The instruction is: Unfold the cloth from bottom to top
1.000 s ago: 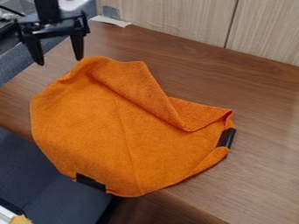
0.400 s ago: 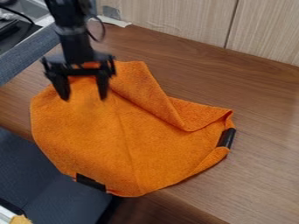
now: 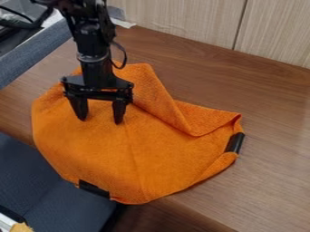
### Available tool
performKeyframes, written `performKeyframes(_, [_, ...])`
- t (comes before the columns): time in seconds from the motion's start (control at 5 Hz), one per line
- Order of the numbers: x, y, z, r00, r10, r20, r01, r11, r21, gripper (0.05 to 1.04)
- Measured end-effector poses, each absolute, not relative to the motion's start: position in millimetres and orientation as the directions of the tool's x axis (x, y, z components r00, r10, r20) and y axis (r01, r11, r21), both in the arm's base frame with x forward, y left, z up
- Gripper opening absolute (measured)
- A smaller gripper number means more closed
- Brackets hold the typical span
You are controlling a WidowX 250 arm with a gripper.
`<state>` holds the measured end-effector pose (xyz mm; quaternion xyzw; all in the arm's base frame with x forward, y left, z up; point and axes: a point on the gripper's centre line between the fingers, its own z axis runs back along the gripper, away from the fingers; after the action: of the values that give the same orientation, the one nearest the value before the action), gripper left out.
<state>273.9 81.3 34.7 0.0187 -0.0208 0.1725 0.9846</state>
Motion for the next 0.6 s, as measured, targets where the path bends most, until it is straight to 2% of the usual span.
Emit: performKeyframes(0.6, [319.3, 71.1, 32.9, 0.954, 0.291, 0.069, -0.291, 0.957, -0.009, 1.001])
